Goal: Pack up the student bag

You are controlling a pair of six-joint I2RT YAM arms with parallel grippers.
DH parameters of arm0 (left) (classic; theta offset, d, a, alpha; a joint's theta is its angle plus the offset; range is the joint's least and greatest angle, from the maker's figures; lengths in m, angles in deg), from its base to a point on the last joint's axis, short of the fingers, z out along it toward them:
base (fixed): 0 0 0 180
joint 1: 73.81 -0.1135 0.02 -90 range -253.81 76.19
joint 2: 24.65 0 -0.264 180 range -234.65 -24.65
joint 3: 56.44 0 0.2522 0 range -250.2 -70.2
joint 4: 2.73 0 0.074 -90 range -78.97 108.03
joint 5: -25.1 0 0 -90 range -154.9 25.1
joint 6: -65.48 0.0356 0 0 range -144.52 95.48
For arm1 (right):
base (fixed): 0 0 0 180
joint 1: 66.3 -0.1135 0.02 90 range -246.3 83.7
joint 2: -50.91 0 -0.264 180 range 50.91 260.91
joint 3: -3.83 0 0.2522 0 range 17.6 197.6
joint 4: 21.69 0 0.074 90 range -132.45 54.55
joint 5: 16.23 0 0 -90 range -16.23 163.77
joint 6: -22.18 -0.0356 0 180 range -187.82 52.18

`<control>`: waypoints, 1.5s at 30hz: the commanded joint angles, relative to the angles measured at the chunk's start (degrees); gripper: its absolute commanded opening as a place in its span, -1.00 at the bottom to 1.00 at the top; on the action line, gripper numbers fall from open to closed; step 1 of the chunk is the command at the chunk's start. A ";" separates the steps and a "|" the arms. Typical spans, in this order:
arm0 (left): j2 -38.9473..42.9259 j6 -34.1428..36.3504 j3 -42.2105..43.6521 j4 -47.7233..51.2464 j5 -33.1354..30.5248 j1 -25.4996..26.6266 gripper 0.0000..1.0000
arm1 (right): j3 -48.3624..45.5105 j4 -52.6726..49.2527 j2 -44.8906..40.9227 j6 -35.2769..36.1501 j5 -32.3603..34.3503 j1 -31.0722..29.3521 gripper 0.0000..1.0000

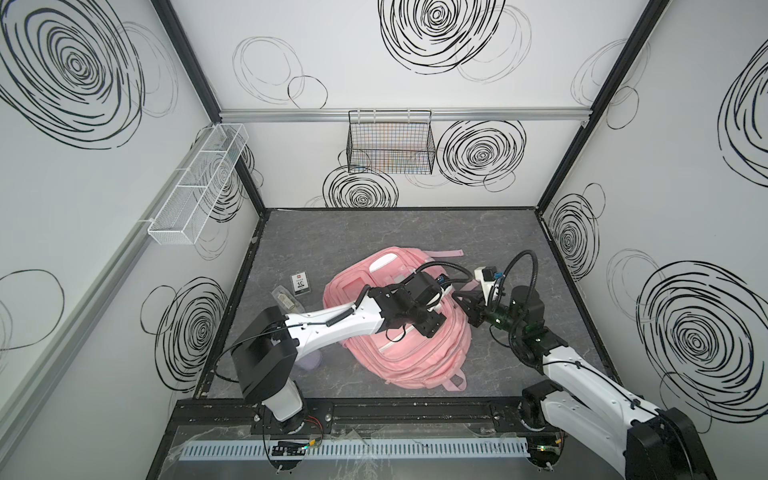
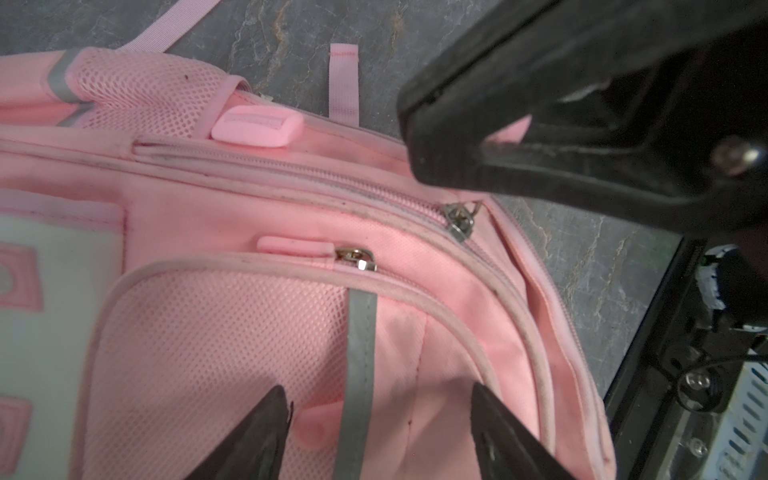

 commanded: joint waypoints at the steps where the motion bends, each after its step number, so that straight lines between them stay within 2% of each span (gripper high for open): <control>1: 0.50 -0.63 -1.05 -0.08 2.42 1.96 0.47 | 1.67 5.31 -0.55 0.27 -1.24 0.00 -1.00; 14: 3.87 -2.53 0.33 -1.32 6.79 1.90 0.50 | 1.41 6.72 0.30 -0.13 -2.38 0.06 -1.00; 17: 3.50 -1.80 0.61 -0.66 4.91 1.70 0.49 | 1.06 6.90 -0.30 0.03 -2.30 0.07 -1.00; 20: 1.52 -1.97 -0.31 0.62 1.30 1.53 0.37 | 0.94 6.99 -0.44 0.00 -2.21 0.09 -1.00; 23: -0.41 -0.40 -0.52 0.48 -1.68 2.62 0.38 | 1.07 6.36 -0.50 0.01 -1.59 0.11 -1.00; 29: -2.13 -1.28 -0.86 0.28 -3.12 4.30 0.37 | 1.33 5.49 -0.56 0.04 -1.41 0.59 -1.00; 33: -3.77 -1.70 -1.85 1.93 -8.94 4.89 0.14 | 1.05 6.26 -0.58 -0.41 -1.68 0.63 -1.00; 37: -5.30 -1.23 -1.58 2.47 -16.12 5.67 0.13 | 1.05 6.33 -0.92 -1.16 -1.51 1.06 -1.00; 40: -6.34 -1.55 -1.01 2.43 -16.90 5.56 -0.13 | 0.97 6.10 -1.57 -1.24 -1.50 1.40 -1.00; 43: -6.92 -2.12 -0.70 1.72 -14.21 4.95 -0.69 | 1.01 5.93 -2.15 -1.38 -1.67 1.64 -1.00; 45: -6.64 -3.11 -0.63 0.92 -12.72 4.30 -0.83 | 1.21 5.80 -2.64 -1.38 -1.71 1.60 -1.00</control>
